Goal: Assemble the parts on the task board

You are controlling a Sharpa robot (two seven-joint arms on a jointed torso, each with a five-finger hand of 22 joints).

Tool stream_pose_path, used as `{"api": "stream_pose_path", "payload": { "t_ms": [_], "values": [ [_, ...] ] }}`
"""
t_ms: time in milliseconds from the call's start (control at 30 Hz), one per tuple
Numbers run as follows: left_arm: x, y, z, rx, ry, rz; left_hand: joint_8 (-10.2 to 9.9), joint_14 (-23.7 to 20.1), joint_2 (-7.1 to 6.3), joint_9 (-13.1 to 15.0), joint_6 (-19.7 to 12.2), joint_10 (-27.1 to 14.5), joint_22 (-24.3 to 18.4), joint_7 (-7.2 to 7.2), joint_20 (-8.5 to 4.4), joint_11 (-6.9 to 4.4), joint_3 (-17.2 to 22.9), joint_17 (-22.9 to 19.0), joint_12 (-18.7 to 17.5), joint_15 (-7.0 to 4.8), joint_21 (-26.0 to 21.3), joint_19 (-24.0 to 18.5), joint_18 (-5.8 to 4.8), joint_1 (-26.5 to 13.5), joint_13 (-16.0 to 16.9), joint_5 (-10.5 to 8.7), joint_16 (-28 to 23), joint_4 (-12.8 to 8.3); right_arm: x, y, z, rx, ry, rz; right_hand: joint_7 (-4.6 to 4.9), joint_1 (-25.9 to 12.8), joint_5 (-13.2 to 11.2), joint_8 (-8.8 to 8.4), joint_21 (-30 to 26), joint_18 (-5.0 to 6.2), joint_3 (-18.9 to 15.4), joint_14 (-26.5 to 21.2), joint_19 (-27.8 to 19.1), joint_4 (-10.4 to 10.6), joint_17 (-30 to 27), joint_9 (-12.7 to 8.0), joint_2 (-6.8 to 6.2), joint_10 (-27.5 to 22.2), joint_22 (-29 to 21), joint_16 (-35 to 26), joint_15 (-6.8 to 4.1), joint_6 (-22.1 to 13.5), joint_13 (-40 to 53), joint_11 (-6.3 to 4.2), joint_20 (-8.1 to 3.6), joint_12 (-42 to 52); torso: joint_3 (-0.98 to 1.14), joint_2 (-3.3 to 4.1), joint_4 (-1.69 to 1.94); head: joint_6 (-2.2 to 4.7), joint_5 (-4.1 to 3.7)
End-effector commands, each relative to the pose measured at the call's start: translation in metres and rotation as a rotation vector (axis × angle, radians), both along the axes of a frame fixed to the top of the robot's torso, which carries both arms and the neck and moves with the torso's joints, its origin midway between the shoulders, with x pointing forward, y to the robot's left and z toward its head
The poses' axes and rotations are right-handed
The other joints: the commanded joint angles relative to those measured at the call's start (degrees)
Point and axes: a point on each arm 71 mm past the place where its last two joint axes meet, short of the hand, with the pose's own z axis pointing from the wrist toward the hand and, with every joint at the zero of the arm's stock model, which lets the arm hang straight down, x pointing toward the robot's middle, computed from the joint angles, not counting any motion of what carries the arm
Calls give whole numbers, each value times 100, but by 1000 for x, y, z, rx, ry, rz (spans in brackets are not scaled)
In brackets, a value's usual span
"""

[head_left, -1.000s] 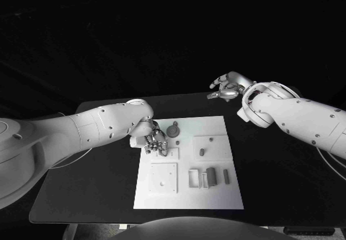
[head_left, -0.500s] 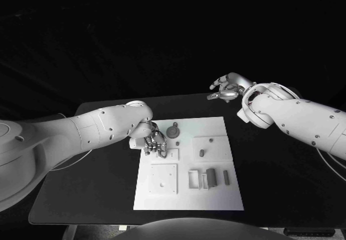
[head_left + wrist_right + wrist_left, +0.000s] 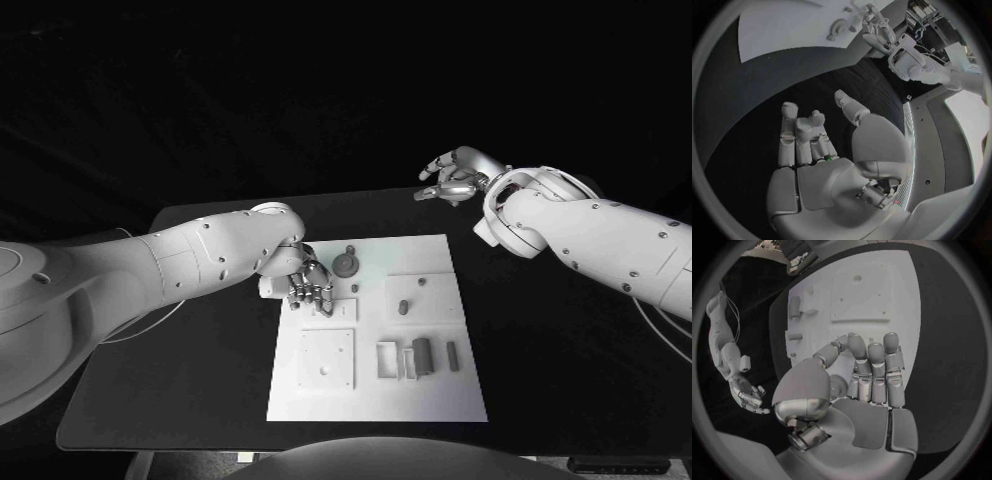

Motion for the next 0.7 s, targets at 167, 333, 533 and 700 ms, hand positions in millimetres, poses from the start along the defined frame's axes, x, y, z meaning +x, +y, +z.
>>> {"api": "stream_pose_path", "payload": {
  "t_ms": [167,333,533,700],
  "values": [
    [1,-1,0,-6,-26,13,30,-21,339,19,167,-494,142,-100,-43,-207,31,-12,39,-17,35,1,106,268,-8,0,35,-5,0,1,0,-7,5,11,89,-27,18,15,-19,79,-7,-29,-8,30,-8,-8,-12,-52,103,25,14,-6,-11,-6,-34,20,4,0,-1,-6,-2],
    [1,-2,-1,-9,-22,7,27,-19,336,23,171,-493,142,-102,-45,-208,31,-17,49,-19,44,2,106,270,-9,0,46,-7,0,0,0,-8,5,10,89,-27,18,16,-19,79,-7,-29,-8,30,-8,-8,-12,-53,103,26,14,-6,-13,-6,-34,21,3,0,-1,-11,-5],
    [1,-2,0,-18,-41,21,24,-17,332,29,179,-491,142,-105,-49,-212,33,-26,65,-22,57,3,108,275,-12,1,61,-9,-1,0,0,-8,6,10,89,-28,18,17,-19,79,-8,-29,-8,31,-9,-8,-12,-53,103,26,14,-5,-14,-6,-34,22,1,-3,0,-18,-3],
    [1,0,0,-22,-52,32,21,-14,327,35,188,-488,142,-109,-52,-216,35,-35,81,-25,73,6,109,282,-16,3,77,-9,-1,0,0,-8,6,10,89,-30,18,18,-19,79,-9,-30,-8,33,-9,-8,-12,-54,103,26,14,-5,-16,-6,-33,23,1,-2,1,-16,-4]
  ]
}}
